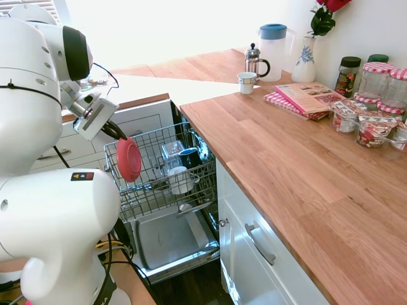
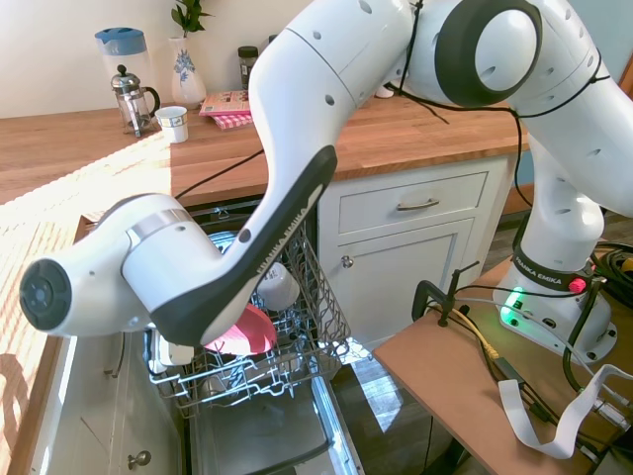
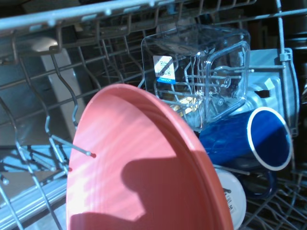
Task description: Put the plate in the dishwasher
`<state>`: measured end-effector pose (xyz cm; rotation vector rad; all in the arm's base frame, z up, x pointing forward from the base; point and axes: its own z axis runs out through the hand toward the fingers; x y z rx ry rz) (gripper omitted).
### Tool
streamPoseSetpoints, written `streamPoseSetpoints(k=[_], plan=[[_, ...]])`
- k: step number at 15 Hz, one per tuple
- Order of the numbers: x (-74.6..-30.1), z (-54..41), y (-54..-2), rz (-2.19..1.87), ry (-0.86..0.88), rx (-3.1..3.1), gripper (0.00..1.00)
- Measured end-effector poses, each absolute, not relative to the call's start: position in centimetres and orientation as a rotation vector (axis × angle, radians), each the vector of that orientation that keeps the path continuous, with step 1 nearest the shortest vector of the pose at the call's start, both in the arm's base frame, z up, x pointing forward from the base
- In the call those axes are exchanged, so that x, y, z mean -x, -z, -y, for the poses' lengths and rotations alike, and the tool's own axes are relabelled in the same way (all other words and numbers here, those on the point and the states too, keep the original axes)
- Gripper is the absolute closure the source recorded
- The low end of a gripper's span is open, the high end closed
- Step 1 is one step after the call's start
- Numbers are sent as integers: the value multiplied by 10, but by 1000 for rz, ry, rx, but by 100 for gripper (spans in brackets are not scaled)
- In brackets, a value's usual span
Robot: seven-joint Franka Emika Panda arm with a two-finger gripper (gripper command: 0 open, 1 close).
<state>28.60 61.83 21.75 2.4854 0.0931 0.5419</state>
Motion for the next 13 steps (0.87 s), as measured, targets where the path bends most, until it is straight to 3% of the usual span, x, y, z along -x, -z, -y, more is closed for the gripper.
streamPoseSetpoints(k=[8,13], plan=[[-323,-623,-259,-52,-320,-2609,0],[-382,-581,-372,14,-154,-2807,0]])
